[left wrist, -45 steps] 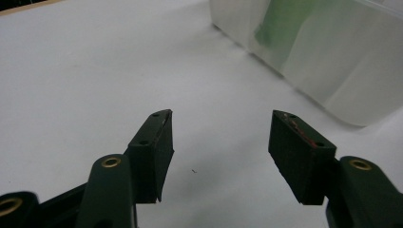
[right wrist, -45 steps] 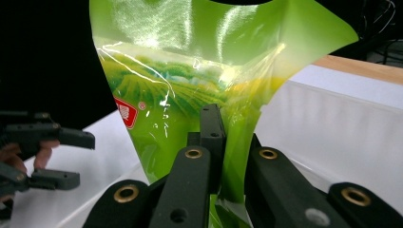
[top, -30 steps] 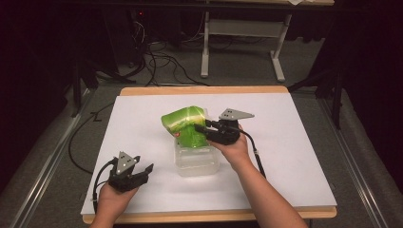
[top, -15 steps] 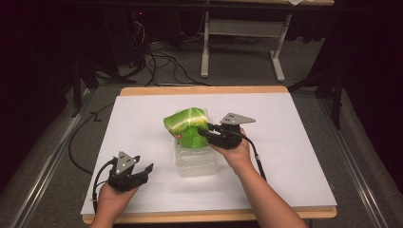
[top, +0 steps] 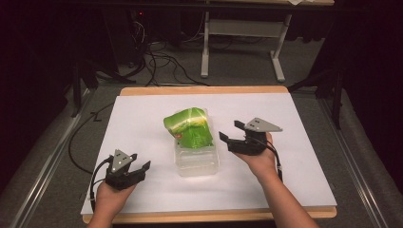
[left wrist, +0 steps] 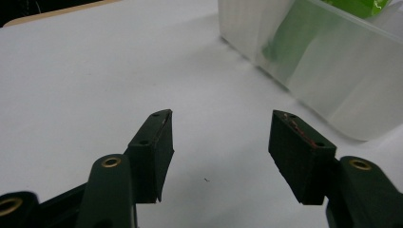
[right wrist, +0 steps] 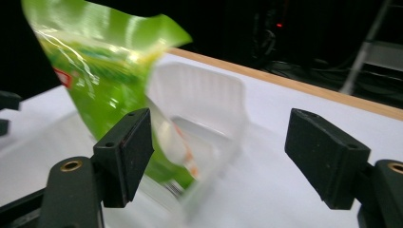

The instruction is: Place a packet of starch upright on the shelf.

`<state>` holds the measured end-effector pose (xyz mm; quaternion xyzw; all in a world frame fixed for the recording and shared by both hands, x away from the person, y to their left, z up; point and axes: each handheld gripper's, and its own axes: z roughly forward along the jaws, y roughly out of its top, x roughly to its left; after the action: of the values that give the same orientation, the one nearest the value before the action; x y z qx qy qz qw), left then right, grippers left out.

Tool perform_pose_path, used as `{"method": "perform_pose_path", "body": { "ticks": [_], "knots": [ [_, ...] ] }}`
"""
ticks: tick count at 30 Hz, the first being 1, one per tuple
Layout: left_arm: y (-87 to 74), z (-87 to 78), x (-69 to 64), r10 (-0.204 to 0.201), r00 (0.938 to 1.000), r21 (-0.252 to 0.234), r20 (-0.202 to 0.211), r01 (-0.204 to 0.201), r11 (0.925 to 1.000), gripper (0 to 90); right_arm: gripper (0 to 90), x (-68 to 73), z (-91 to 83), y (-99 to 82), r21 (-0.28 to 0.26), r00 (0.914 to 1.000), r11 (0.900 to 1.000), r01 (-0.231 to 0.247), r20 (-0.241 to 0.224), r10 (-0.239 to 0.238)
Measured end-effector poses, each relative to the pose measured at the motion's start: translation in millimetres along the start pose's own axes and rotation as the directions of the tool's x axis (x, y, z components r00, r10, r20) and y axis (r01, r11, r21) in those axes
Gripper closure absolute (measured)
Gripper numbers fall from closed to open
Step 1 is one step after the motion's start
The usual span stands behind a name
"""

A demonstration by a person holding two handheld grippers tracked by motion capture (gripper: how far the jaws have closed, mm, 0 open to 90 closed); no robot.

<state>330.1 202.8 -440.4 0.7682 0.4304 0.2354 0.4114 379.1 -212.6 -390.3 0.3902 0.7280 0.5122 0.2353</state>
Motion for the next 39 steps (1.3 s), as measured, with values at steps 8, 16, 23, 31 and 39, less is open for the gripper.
{"method": "perform_pose_path", "body": {
  "ticks": [8, 16, 23, 31, 39],
  "knots": [
    [-1.2, -2.8, 6.2, -0.012, 0.9999, 0.002, -0.01, 0.012, 0.9999, 41.0, 23.6, -37.3, -44.1, -27.4, 0.023, 0.9874, 0.9992, -0.031, 0.156, 0.027],
    [-1.5, -4.3, 9.6, -0.023, 0.9996, 0.0, -0.019, 0.023, 0.9997, 41.0, 23.6, -76.8, -98.2, -62.7, 0.027, 0.9512, 0.996, -0.086, 0.3, 0.074],
    [-1.5, -2.3, 8.8, -0.026, 0.9993, 0.003, -0.026, 0.026, 0.9997, 41.0, 24.6, -84.3, -107.0, -72.2, 0.011, 0.9382, 0.9924, -0.122, 0.328, 0.112],
    [-1.3, 3.2, 5.1, -0.003, 0.9996, 0.028, -0.029, 0.004, 0.9996, 41.0, 25.1, -72.8, -87.5, -72.0, 0.075, 0.9594, 0.995, -0.066, 0.279, 0.042],
    [-1.0, 1.6, 5.8, -0.003, 0.9995, 0.015, -0.032, 0.004, 0.9999, 41.0, 25.4, -74.7, -83.8, -73.7, 0.093, 0.9609, 0.9933, -0.068, 0.274, 0.04]
  ]
}}
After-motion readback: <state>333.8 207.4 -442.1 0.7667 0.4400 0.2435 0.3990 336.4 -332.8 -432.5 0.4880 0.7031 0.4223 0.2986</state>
